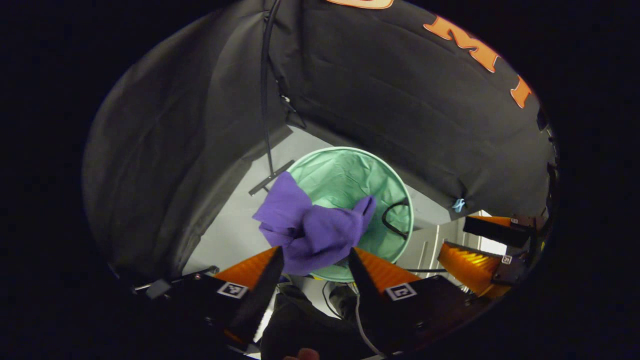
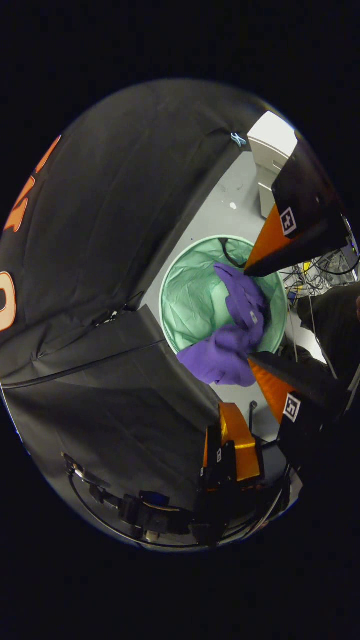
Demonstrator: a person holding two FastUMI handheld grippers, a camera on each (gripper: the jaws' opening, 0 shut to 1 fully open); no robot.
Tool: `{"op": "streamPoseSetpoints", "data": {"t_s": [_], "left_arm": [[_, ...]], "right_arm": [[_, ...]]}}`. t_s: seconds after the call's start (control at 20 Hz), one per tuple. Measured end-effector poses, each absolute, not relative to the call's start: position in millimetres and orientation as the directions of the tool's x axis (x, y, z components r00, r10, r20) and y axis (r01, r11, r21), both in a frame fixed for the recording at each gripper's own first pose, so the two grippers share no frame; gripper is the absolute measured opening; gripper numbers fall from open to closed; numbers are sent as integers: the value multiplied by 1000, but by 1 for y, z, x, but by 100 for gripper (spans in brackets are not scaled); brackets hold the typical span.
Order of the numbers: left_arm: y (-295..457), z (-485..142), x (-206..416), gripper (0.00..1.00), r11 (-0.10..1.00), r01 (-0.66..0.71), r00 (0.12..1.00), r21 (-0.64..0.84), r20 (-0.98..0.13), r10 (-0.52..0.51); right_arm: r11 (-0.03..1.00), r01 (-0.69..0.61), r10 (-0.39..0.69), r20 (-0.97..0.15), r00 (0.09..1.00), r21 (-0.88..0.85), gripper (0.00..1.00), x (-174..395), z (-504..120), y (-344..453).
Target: Grasp the clothes on the hanger with both hands and then place them into the laundry hamper below.
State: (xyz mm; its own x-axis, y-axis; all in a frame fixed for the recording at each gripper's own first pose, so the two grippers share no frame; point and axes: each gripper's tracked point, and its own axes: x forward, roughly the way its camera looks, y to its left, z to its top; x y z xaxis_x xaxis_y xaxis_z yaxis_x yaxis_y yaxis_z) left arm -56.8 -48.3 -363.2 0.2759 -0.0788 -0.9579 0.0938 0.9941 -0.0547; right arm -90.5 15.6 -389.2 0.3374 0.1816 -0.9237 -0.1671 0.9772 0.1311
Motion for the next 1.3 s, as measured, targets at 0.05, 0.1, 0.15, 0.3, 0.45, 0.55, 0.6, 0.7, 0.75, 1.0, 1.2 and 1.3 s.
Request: {"op": "streamPoseSetpoints", "data": {"t_s": [0.05,0.1,0.15,0.3,0.45,0.55,0.6,0.7,0.75,1.0,1.2,1.3], "left_arm": [[-52,-364,-57,96,995,76,274,-62,-958,-81],[-55,-363,-58,95,995,68,274,-74,-957,-90],[-56,-360,-57,96,994,67,282,-84,-954,-99],[-57,-361,-53,95,992,75,306,-103,-944,-121],[-59,-356,-46,95,989,84,346,-121,-927,-143],[-62,-351,-38,96,988,85,381,-132,-912,-155],[-65,-346,-32,100,986,86,403,-144,-900,-166],[-68,-334,-20,100,983,87,456,-159,-871,-182],[-68,-326,-12,100,982,91,488,-164,-853,-187],[-62,-258,26,96,977,110,639,-181,-740,-209],[-42,-188,54,96,978,141,776,-155,-596,-206],[-36,-158,66,95,976,172,827,-136,-518,-218]], "right_arm": [[977,-168,185,-924,335,134,98,-90,-390,16],[977,-168,185,-923,337,134,88,-91,-389,17],[977,-167,184,-923,339,134,87,-91,-388,16],[978,-159,182,-923,339,134,97,-90,-390,14],[980,-150,177,-919,352,132,87,-88,-389,11],[981,-141,175,-910,376,130,87,-84,-382,14],[983,-132,173,-903,394,131,87,-82,-377,13],[985,-113,167,-886,433,131,97,-72,-366,13],[986,-103,163,-875,456,129,97,-67,-359,13],[994,-70,108,-781,615,82,97,-39,-302,16],[998,-12,49,-658,751,61,97,-12,-233,25],[998,30,13,-594,805,62,96,-2,-200,27]]}}
